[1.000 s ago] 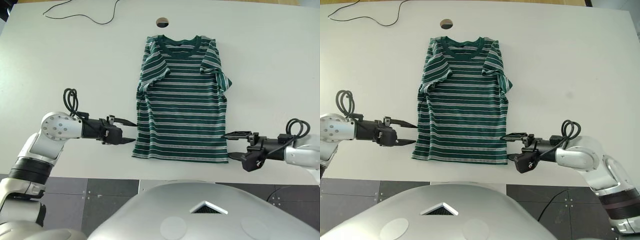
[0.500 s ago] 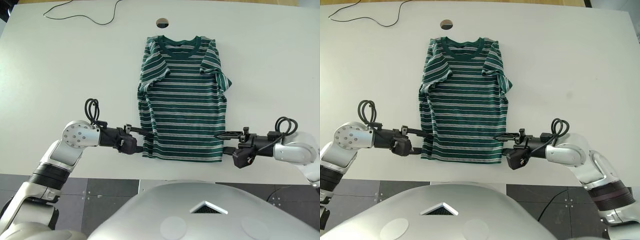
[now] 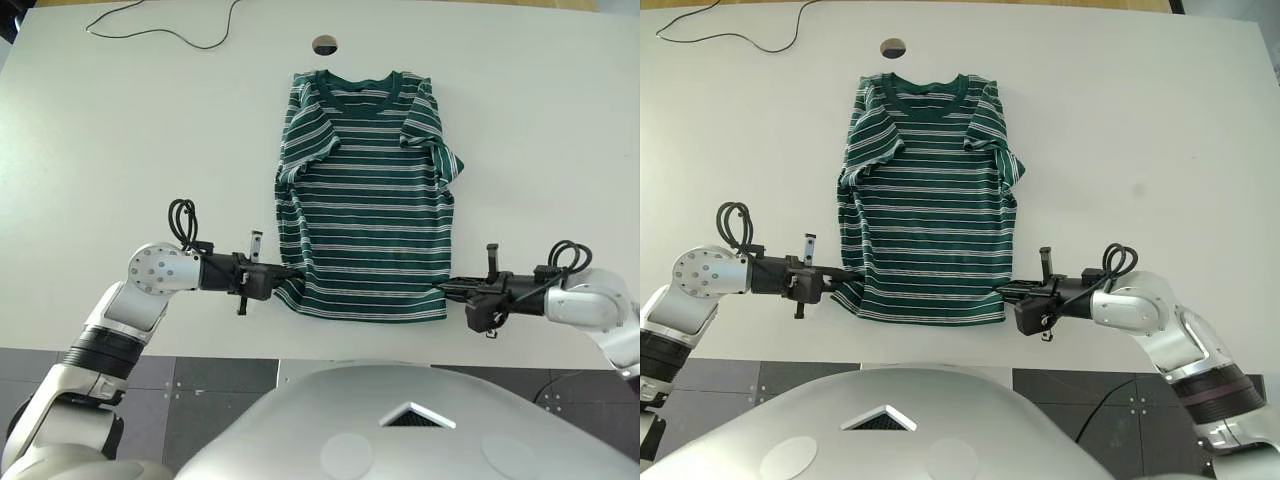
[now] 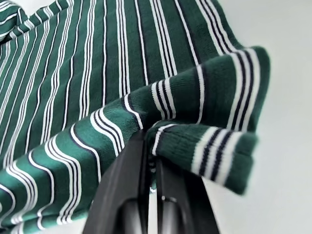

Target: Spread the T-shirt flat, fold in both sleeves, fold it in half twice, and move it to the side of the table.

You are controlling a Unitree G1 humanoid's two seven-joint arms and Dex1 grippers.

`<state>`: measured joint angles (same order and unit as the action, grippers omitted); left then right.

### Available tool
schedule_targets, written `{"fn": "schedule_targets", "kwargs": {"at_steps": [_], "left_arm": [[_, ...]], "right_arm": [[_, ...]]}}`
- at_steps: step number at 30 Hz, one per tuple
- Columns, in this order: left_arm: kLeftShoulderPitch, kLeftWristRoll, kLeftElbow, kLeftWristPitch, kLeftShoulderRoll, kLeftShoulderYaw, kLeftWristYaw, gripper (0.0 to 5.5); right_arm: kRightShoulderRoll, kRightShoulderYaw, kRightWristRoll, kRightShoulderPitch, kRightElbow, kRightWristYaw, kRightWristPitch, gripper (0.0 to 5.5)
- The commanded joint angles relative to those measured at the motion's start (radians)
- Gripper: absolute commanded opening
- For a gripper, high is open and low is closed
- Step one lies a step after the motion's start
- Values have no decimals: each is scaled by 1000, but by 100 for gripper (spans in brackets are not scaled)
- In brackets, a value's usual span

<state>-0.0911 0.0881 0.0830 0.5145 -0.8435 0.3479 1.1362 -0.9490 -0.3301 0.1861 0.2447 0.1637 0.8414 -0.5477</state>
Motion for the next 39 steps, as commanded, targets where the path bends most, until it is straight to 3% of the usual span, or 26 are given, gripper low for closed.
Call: {"fn": "schedule_targets", "kwargs": {"at_steps": [1,11,18,25,31,39], "left_arm": [[-35,96,-56,-46,-27,-47,33,13],[-171,333,-198,-123,-72,-181,105,13],[-240,470,-289,-168,-78,-284,155,13],[-54,565,-302,-324,3,-338,79,13],[195,413,-172,-453,160,-250,-77,13],[461,250,125,-532,356,-214,-242,13]], "right_arm": [[-4,26,-143,30,17,45,60,10],[-84,157,-553,203,159,219,179,10],[-84,316,-813,254,263,307,260,10],[0,338,-831,15,183,266,408,10],[105,261,-699,-223,10,210,525,10],[219,254,-643,-510,-253,146,742,10]]}}
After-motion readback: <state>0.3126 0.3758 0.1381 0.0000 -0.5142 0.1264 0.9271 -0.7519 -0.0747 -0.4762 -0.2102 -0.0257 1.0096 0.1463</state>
